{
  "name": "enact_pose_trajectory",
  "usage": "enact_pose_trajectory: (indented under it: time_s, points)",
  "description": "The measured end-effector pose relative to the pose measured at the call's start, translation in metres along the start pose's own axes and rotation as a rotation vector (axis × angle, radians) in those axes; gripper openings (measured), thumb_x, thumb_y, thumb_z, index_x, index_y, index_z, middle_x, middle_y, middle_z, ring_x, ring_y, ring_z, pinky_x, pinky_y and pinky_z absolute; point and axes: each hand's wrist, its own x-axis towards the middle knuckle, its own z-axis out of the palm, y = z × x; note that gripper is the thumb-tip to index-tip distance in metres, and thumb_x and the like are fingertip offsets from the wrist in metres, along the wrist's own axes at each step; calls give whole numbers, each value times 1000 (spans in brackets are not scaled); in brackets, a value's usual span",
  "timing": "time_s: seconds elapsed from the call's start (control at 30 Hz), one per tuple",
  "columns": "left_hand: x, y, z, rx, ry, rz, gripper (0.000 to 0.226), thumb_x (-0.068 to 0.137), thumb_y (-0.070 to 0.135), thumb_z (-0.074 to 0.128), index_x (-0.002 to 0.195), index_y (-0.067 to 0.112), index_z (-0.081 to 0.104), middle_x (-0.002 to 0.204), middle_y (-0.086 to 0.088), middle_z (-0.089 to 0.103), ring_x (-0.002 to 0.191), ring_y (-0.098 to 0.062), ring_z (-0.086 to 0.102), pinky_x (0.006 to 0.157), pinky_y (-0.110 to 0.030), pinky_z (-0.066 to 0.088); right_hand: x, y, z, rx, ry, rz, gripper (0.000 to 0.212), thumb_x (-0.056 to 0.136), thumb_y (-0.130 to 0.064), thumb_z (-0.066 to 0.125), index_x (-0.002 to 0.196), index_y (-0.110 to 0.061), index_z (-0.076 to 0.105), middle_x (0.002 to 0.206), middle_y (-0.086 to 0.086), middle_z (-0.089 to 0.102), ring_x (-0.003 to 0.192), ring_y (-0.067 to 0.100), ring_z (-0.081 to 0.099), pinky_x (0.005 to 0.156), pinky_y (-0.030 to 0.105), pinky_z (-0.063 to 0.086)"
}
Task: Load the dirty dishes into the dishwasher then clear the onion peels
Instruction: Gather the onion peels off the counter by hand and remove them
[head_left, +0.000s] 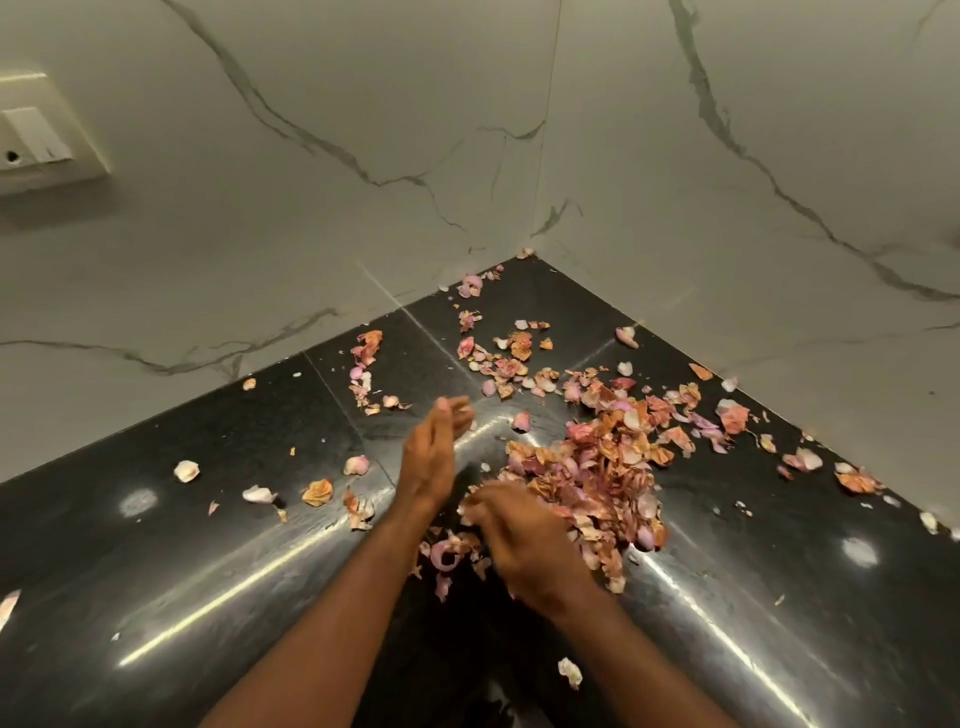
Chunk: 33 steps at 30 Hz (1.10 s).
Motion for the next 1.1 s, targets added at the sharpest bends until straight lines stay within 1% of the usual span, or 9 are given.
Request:
enact_pose_trajectory:
  time_s: [0.1,0.2,0.47,0.53,0.63,0.7,0.77,0.93,1.1]
  points:
    - [8,8,-34,29,104,45,39,112,44,36,127,23,66,118,4,74,112,-7,70,105,-41,55,6,-32,55,-88,-446,-236,46,103,-30,53,148,-24,46,155,4,45,140,24,45,116,47,42]
    - [-6,6,-53,195,93,116,31,111,38,43,126,27,67,116,10,74,112,-1,69,100,-36,57,2,-37,95,-296,-597,-434,50,108,-44,39,155,-26,37,168,10,25,158,31,12,127,56,10]
    - [-59,-37,-84,447,258,150,26,109,29,47,124,28,69,106,13,70,101,6,60,85,-13,45,20,37,35,-589,-257,191,62,109,-53,12,165,-31,-1,169,-2,-17,155,23,-22,111,49,-37]
    - [-63,-46,-92,449,297,140,27,109,33,46,124,29,68,112,13,69,106,1,60,91,-21,48,25,55,7,-545,-192,262,57,111,-42,21,165,-25,12,173,0,-3,153,18,-22,119,46,-27]
    - [-63,-54,-97,438,301,145,25,108,27,50,124,29,69,117,14,67,110,3,59,95,-27,48,31,58,-30,-204,-36,293,43,105,-11,48,142,-29,59,164,-3,37,155,12,17,124,39,23]
    - [-61,-58,-95,433,255,140,26,106,17,55,125,28,68,117,14,68,107,10,60,94,-25,50,39,52,-49,64,121,358,49,100,2,54,126,-36,68,150,-4,55,124,6,56,105,28,48]
    - [-58,-61,-90,418,205,164,30,103,10,59,128,26,68,123,12,69,113,5,63,99,-23,51,48,49,-61,137,259,391,49,98,1,62,128,-36,67,135,-6,64,100,3,64,82,27,61]
    - [-57,-58,-67,244,138,114,41,97,-2,66,125,29,68,126,12,70,120,-1,65,105,-20,50,61,43,-62,-1,333,365,21,92,-9,74,106,-23,70,109,-3,63,99,8,64,88,32,61]
    - [-50,-52,-60,201,173,111,28,101,6,63,124,22,70,117,15,73,112,5,66,101,-21,53,36,5,-7,-12,-49,189,43,102,-12,57,142,-30,57,150,-6,53,140,7,45,120,35,41]
